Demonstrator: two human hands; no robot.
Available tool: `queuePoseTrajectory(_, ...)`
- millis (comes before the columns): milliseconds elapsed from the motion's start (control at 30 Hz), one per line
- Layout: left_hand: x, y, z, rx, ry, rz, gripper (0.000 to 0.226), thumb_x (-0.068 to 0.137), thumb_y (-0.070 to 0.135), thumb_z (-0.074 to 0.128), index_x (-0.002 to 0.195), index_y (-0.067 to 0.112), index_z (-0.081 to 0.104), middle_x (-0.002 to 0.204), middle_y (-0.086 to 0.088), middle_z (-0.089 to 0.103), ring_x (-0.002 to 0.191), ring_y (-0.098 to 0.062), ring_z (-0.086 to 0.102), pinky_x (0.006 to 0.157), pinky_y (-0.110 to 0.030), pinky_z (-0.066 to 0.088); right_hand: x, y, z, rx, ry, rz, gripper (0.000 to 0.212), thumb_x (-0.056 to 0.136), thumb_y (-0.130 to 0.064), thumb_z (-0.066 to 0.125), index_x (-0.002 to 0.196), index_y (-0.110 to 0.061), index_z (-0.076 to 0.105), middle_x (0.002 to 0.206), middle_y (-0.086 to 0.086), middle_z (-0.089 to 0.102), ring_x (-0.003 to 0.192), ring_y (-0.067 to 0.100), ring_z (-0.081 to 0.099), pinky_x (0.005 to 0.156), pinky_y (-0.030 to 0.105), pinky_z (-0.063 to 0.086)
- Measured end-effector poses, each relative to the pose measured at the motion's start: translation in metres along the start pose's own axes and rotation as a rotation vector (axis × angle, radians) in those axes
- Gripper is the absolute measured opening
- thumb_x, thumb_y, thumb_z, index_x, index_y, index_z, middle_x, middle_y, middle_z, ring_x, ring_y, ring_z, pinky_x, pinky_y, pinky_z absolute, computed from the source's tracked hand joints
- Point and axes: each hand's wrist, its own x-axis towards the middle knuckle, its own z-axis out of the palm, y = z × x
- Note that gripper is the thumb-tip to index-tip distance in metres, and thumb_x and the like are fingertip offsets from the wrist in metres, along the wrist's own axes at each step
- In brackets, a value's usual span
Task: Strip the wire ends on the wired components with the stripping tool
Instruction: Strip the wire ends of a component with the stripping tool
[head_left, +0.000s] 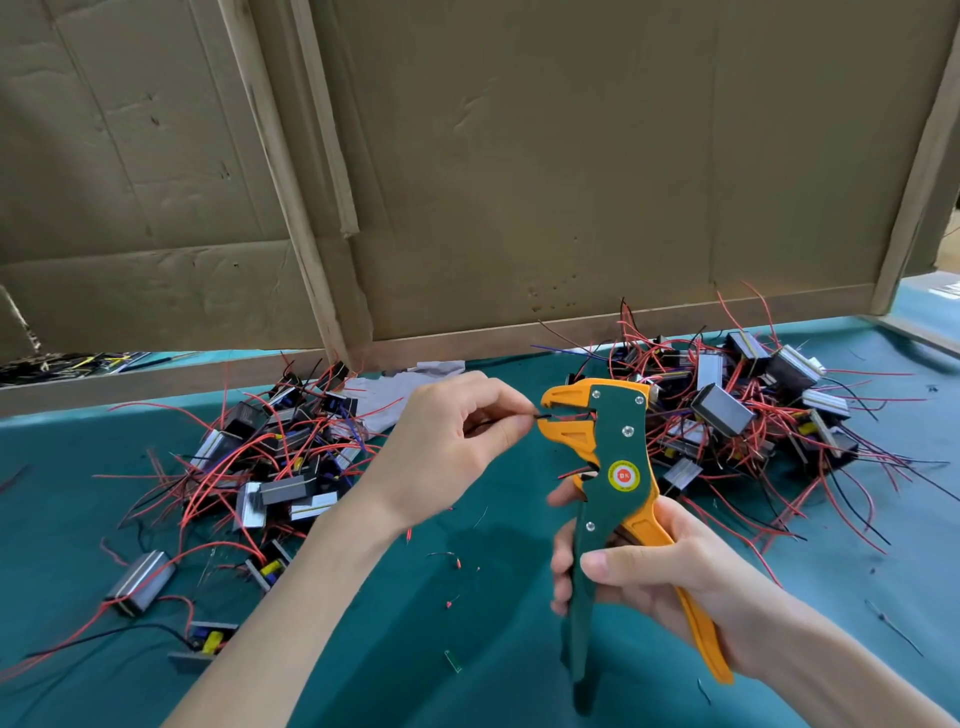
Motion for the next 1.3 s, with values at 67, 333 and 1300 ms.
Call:
queuePoseTrajectory(67,0.0,0.001,-0.001,0.014,-0.011,-0.011,0.009,0.086,0.008,0.068,0.085,0.017,0.072,0.078,0.002,0.066,0.063,0.003,0.053,0.061,-0.008,0.036,0.0,-0.001,0.0,-0.015,-0.008,-0.004,0.036,0.076,0.004,0.066,0.11,-0.006,0.064,0.086,0.024,0.063,0.076,0.04,0.062,0.077,0.047,0.053)
queuePoseTrajectory(333,0.0,0.006,-0.007,0.029,-0.058,-0.04,0.019,0.086,0.011,0.069,0.08,0.029,0.068,0.082,0.004,0.068,0.07,0.001,0.057,0.067,-0.011,0.043,-0.002,-0.001,-0.002,-0.051,-0.021,-0.02,0.039,0.073,-0.004,0.075,0.11,-0.007,0.064,0.084,0.023,0.061,0.076,0.039,0.062,0.077,0.047,0.052)
queuePoseTrajectory(1300,-0.002,-0.035,0.03,0.062,0.094,-0.27,0.01,0.089,0.009,0.064,0.085,0.016,0.07,0.069,0.009,0.065,0.056,0.002,0.056,0.064,-0.015,0.049,0.007,-0.003,0.001,0.105,0.273,0.013,0.023,0.066,0.002,0.073,0.088,-0.001,0.067,0.076,0.024,0.06,0.066,0.036,0.064,0.065,0.043,0.058)
